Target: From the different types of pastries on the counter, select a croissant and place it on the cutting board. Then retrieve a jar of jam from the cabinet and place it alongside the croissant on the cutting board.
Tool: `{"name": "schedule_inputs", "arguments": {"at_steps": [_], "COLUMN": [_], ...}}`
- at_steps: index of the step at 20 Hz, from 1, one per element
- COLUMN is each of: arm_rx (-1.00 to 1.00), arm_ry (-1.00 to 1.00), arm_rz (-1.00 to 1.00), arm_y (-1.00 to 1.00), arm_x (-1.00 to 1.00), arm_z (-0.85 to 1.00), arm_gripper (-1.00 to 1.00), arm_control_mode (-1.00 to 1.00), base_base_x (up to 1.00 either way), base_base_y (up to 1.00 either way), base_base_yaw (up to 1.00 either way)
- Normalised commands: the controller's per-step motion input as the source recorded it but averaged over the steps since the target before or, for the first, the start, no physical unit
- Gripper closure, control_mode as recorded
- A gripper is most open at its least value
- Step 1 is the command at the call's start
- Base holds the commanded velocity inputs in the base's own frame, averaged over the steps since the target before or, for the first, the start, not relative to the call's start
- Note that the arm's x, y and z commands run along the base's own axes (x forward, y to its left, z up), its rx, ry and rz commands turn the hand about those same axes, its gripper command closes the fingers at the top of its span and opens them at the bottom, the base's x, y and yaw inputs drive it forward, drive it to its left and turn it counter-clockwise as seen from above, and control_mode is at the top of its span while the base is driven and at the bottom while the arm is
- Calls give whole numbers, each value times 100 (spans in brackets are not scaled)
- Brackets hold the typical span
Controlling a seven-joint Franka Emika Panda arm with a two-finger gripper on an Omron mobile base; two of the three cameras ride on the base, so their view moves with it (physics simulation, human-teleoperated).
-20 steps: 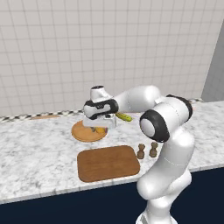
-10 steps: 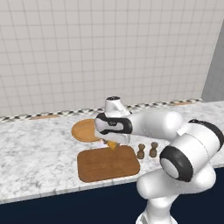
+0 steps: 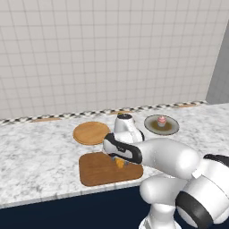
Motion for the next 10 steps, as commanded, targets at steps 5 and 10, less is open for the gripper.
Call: {"name": "schedule_inputs", "arguments": {"at_steps": [5, 10], "arm_rx": [0, 0], "arm_ry": [1, 0], "arm_rz": [0, 0], "arm_y": [-1, -1], "arm_x": [-2, -6], "arm_z": [-18, -21], "arm_gripper": [100, 100], "arm_control_mode": [-100, -100], "base_base_x": [0, 0], "base_base_y": [0, 0], "base_base_yaw": [0, 0]}}
